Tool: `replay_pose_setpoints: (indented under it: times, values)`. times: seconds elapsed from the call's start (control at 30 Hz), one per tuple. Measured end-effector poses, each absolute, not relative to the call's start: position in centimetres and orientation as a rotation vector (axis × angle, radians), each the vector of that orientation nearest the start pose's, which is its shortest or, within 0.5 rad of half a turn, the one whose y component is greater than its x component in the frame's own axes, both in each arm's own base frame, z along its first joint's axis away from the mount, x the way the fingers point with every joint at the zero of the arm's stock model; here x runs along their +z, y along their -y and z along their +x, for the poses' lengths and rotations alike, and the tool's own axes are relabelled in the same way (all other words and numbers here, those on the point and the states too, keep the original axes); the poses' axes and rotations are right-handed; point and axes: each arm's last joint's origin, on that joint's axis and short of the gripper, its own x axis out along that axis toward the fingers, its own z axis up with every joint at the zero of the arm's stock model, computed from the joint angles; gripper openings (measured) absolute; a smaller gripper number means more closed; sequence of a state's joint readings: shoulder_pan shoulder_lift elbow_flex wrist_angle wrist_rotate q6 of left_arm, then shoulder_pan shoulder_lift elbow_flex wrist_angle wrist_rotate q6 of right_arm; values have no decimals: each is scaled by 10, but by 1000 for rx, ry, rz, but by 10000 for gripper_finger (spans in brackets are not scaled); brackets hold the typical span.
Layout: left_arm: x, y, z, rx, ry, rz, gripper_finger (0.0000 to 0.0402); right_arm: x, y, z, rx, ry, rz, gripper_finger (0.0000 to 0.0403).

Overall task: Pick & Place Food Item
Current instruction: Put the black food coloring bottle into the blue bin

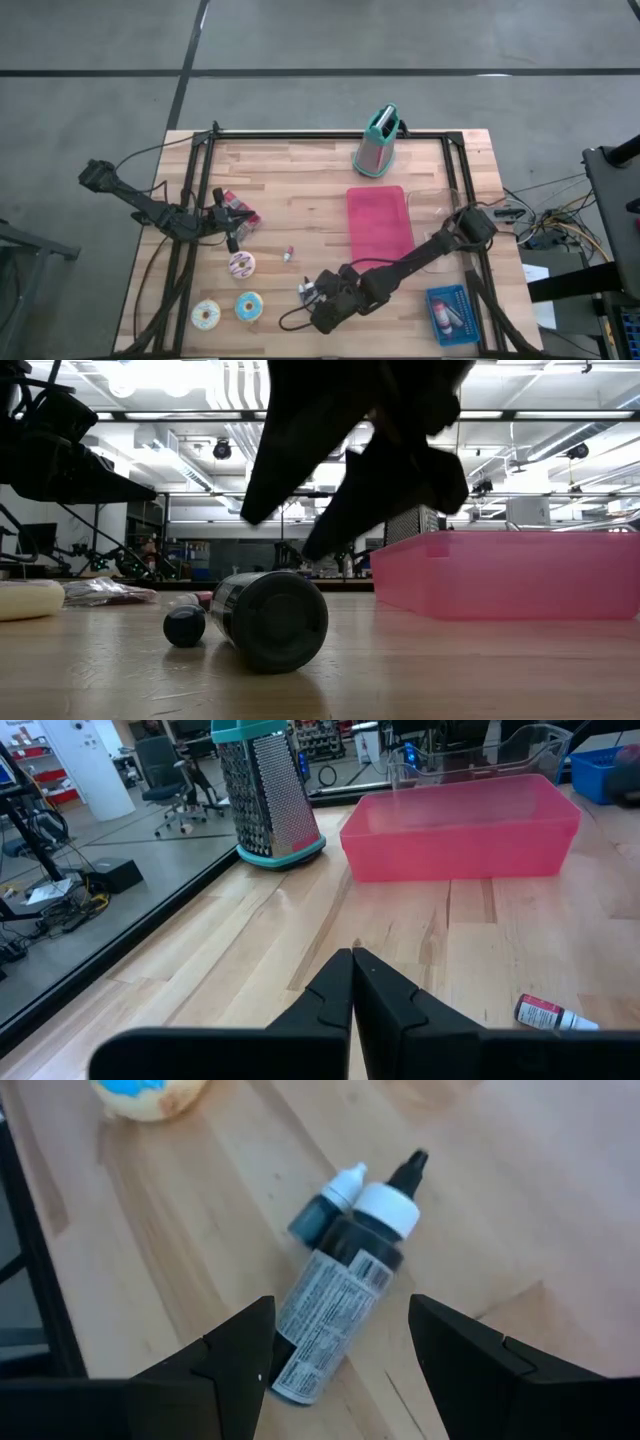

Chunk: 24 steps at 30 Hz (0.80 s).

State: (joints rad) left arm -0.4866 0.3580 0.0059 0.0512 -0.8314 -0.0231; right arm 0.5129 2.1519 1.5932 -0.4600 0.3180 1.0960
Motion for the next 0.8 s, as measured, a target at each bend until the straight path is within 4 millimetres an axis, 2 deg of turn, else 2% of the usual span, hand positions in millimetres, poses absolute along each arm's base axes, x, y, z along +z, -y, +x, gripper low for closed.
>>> replay_pose_setpoints:
  times: [0.37,0.63,0.8]
  values:
    - [142,31,104,344,-236,163,12,153,-219,406,-317,-901,657,226]
    - [142,31,104,345,-236,163,12,136,-217,411,-304,-968,730,226]
    - [142,31,104,345,-235,162,12,135,-214,413,-300,-972,740,226]
